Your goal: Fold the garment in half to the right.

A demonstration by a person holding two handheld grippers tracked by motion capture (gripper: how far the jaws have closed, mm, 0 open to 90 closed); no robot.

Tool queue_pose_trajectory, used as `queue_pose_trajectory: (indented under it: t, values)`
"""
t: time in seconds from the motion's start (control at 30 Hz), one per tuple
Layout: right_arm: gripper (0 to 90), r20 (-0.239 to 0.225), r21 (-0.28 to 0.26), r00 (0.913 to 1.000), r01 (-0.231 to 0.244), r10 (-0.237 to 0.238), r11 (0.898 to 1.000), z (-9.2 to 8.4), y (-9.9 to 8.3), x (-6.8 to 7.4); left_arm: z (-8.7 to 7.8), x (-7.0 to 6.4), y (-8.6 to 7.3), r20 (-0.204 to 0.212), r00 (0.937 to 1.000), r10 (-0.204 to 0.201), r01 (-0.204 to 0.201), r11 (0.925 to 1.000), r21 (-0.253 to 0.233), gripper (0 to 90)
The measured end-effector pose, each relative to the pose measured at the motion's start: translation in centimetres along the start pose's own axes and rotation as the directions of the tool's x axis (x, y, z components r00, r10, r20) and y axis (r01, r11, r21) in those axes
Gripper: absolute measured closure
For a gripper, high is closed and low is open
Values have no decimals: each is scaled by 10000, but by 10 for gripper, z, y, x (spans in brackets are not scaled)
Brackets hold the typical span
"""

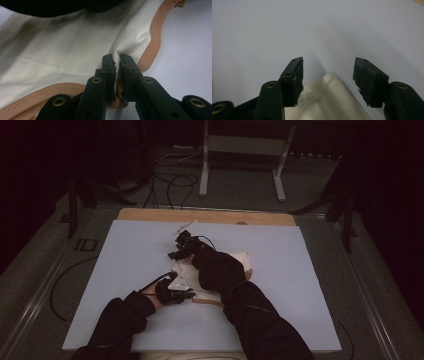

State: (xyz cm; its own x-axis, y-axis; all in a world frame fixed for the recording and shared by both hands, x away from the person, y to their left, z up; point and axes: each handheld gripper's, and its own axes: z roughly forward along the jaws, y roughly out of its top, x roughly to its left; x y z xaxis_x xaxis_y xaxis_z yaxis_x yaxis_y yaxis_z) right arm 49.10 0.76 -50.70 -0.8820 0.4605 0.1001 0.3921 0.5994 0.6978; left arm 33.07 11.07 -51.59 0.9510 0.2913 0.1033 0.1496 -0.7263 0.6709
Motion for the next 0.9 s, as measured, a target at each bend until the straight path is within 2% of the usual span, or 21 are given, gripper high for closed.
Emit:
queue_pose_trajectory:
  t: [0.03, 0.2, 0.23, 0.4, 0.53, 0.9]
  values:
    - [422, -76, -17, 9999, -130, 130, 9999, 2, 0, 0, 0, 0, 0, -1, 10000, -12, 12, 10000, -10, 826]
    - [493, 169, 142, 9998, -43, 41, 9999, 6, -3, 2, 0, 0, 1, -13, 10000, 42, -42, 10000, 41, 826]
    - [533, 309, 279, 9995, -1, -8, 9996, 8, -4, 2, 0, 0, 1, -15, 10000, 45, -44, 10000, 41, 826]
    - [688, 387, 670, 9991, 124, -150, 9977, 10, -5, 4, 0, 0, 1, -10, 10000, 46, -46, 10000, 67, 827]
    - [851, 520, 750, 9986, 94, -133, 9971, 9, -5, 3, 0, 0, 1, -11, 10000, 21, -21, 10000, 55, 827]
    - [873, 534, 345, 9978, 364, -382, 9987, -7, 0, 6, -1, -1, 2, 84, 10000, -16, 16, 10000, 15, 828]
